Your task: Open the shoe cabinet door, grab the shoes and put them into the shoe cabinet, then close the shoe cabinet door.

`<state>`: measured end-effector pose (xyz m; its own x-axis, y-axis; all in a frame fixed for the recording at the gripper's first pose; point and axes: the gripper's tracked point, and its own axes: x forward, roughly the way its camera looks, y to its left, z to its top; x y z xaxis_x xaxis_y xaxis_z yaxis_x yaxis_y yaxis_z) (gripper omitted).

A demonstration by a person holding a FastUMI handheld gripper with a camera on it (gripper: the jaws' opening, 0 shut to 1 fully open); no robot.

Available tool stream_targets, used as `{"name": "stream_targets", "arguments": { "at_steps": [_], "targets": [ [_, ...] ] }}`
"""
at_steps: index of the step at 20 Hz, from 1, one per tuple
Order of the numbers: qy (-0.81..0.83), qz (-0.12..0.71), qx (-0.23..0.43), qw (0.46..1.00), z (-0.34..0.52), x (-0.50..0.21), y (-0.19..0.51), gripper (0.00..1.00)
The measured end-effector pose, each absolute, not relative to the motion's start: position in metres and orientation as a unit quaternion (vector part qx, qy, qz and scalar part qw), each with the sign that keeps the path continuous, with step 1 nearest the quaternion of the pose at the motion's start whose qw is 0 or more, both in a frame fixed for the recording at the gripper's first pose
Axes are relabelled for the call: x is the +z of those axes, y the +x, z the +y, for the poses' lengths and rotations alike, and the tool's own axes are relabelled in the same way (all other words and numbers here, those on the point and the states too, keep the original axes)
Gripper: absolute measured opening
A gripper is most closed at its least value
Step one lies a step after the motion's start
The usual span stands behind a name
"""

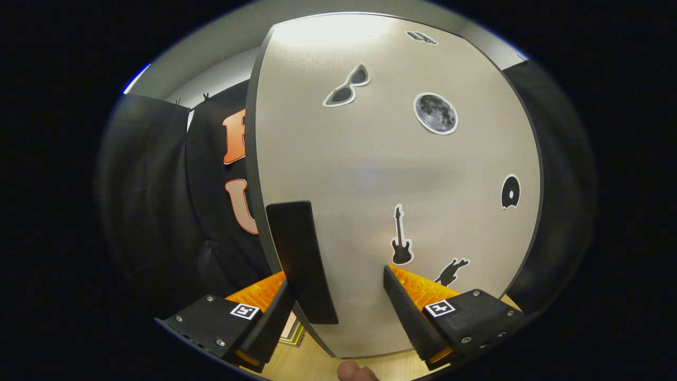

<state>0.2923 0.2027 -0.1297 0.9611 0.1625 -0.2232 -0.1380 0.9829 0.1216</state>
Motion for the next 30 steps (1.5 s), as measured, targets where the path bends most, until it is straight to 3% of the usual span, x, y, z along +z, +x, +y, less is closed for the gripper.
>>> {"name": "stream_targets", "arguments": {
  "at_steps": [11, 22, 30],
  "targets": [
    [0.084, 0.132, 0.089, 0.984, 0.202, -0.124, 0.272, 0.97],
    [0.052, 0.101, 0.018, 0.993, 0.146, -0.075, 0.128, 0.96],
    [0.026, 0.07, 0.027, 0.997, 0.118, -0.042, 0.049, 0.96]
  ]
}}
